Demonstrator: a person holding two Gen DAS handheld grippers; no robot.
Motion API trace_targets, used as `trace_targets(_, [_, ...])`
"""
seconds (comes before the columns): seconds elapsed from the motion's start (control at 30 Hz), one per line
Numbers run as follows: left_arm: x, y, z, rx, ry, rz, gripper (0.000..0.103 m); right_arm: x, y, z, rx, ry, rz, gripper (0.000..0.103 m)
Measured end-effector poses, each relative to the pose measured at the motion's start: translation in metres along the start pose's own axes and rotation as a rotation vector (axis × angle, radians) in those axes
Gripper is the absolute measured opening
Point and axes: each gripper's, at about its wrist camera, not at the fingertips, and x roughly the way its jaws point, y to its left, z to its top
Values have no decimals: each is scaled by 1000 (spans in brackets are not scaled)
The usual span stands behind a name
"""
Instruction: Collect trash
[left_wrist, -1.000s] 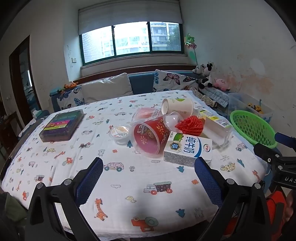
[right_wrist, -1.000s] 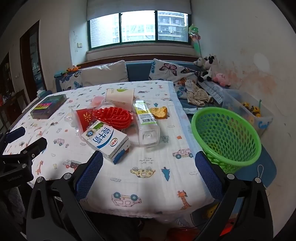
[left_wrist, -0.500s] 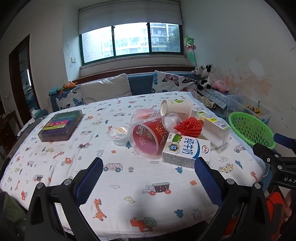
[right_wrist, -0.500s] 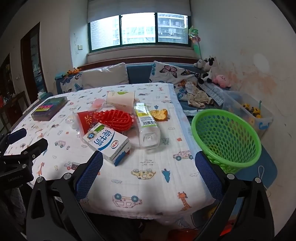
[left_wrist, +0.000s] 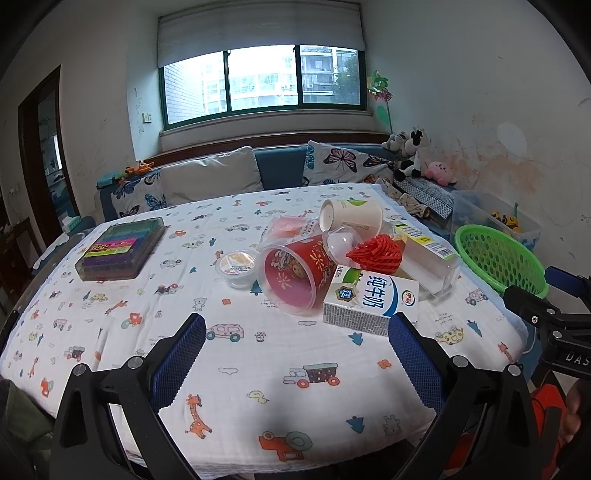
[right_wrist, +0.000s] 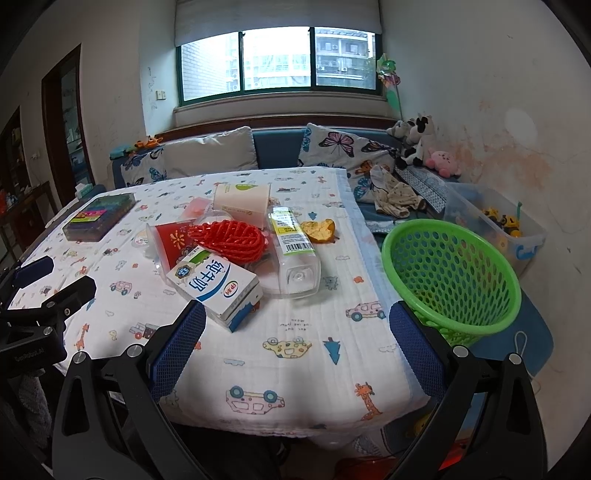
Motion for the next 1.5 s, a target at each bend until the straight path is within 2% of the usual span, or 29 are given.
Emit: trace_targets(1.5, [4, 2, 0, -10, -4, 6, 96, 1, 3, 1, -5, 0, -2, 99])
